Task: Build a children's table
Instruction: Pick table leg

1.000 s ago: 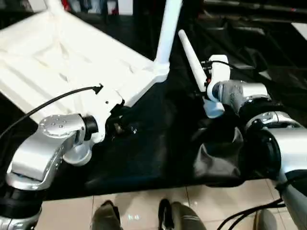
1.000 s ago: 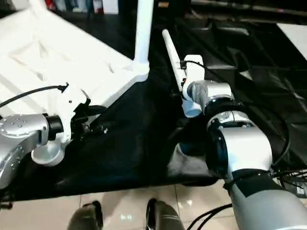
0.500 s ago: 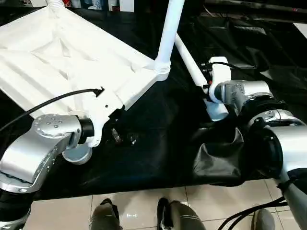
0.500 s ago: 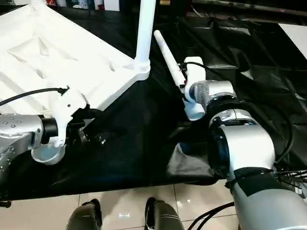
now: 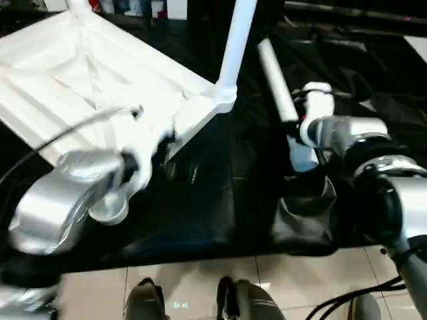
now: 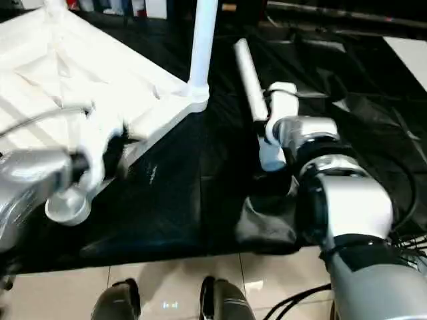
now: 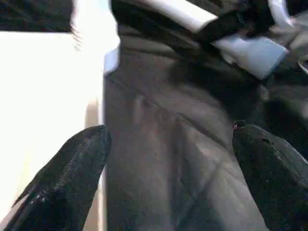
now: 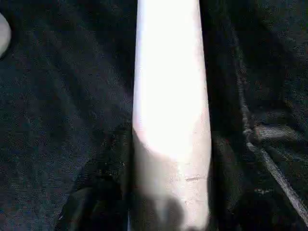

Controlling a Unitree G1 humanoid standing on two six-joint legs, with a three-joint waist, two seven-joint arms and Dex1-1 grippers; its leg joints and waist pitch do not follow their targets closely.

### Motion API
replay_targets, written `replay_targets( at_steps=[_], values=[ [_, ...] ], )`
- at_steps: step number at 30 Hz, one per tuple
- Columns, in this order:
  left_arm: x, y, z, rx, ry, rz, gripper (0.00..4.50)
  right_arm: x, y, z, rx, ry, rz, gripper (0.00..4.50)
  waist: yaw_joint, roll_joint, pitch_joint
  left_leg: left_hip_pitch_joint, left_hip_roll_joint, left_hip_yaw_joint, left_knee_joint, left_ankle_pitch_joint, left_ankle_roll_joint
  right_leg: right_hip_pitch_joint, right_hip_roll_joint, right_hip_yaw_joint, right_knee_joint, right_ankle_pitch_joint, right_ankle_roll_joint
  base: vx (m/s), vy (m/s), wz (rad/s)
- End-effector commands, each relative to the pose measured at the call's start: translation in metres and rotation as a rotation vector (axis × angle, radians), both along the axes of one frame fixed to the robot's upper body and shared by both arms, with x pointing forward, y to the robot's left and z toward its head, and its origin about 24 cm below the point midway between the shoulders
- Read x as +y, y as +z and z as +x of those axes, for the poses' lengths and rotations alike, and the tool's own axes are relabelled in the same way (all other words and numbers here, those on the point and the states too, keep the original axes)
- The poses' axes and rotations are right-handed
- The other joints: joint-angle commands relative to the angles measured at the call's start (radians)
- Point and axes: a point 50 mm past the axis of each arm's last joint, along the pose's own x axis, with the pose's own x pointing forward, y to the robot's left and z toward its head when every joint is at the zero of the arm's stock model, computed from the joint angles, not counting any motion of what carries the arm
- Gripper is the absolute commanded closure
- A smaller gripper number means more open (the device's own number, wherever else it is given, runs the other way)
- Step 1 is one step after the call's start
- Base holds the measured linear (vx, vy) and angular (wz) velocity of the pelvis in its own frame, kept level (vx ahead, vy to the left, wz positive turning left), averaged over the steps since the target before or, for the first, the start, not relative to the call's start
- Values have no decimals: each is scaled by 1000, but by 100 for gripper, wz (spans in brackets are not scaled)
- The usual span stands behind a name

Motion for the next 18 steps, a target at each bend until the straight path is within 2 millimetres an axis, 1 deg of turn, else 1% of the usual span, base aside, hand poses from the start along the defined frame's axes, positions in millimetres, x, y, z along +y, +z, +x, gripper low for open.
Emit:
replay_targets(
  at_steps=[1,2,3,4,5,6,7,8,9,10,11,12,13,14,15,16,17,18],
  values=[
    [-2,-1,4,3,33,-4,0,-10,10,2,-60,-21,52,264,6,7,-123,11,5,11,-47,-13,35,92,-58,51,-43,57,-260,0,0,0],
    [-2,-1,4,3,33,-4,0,-10,10,2,-60,-21,52,265,6,7,-123,11,5,11,-47,-13,35,92,-58,51,-43,57,-260,0,0,0],
    [-11,1,9,-53,52,-49,0,-12,16,3,-111,-11,112,265,8,23,-135,9,5,6,-43,6,45,97,-60,49,-38,92,-271,0,0,0],
    [-14,2,10,-72,52,-71,0,-12,17,4,-133,0,138,265,9,18,-135,12,6,10,-40,5,55,93,-58,49,-41,111,-275,0,0,0],
    [-24,3,13,-123,52,-138,0,-13,22,4,-196,28,206,265,14,23,-140,7,5,8,-39,14,74,101,-58,50,-38,152,-293,0,0,0],
    [-26,4,13,-130,52,-149,0,-13,23,4,-206,32,217,265,17,19,-143,8,7,9,-37,18,87,100,-59,50,-37,173,-299,0,0,0],
    [-29,3,15,-129,57,-183,0,-13,24,3,-235,48,262,265,24,38,-155,10,7,4,-33,53,114,101,-59,46,-26,223,-334,0,0,0],
    [-32,4,18,-147,75,-216,0,-12,26,2,-282,74,318,265,23,40,-155,11,9,5,-32,51,124,99,-59,45,-31,229,-341,0,0,0],
    [-39,6,23,-132,90,-287,0,-13,27,-4,-367,142,373,265,29,30,-153,11,7,9,-31,36,147,103,-55,47,-38,247,-339,0,0,0],
    [-40,6,24,-126,94,-301,0,-13,28,-6,-384,157,383,266,33,38,-159,11,9,6,-29,44,153,107,-57,48,-32,264,-343,0,0,0],
    [-42,7,26,-115,98,-323,0,-12,28,-9,-407,183,396,266,38,31,-166,13,12,4,-28,60,166,105,-60,44,-30,266,-352,0,0,0],
    [-45,10,30,-131,132,-382,0,-11,27,-17,-437,227,444,266,41,36,-169,12,9,4,-27,61,170,106,-58,43,-31,252,-355,0,0,0],
    [-46,12,33,-137,146,-404,0,-10,27,-24,-459,255,477,266,51,37,-173,15,12,2,-27,38,166,109,-60,44,-38,212,-342,0,0,0],
    [-49,13,37,-134,143,-420,0,-8,27,-37,-512,305,546,266,54,36,-171,15,10,3,-29,33,166,108,-58,43,-44,188,-333,0,0,0],
    [-51,13,38,-137,119,-415,0,-8,27,-44,-527,314,575,266,65,36,-174,19,11,2,-31,20,159,106,-60,44,-45,151,-307,0,0,0],
    [-52,14,39,-140,106,-412,0,-8,26,-47,-532,316,589,266,62,34,-176,18,14,1,-33,6,149,101,-61,40,-49,100,-299,0,0,0],
    [-54,13,39,-94,98,-418,0,-8,26,-53,-558,322,606,266,62,32,-175,15,11,1,-35,-2,138,103,-60,39,-53,66,-288,0,0,0],
    [-54,13,39,-94,98,-418,0,-8,26,-53,-558,322,606,266,65,36,-176,20,14,2,-35,-27,117,96,-63,39,-57,8,-276,0,0,0]
  ],
)
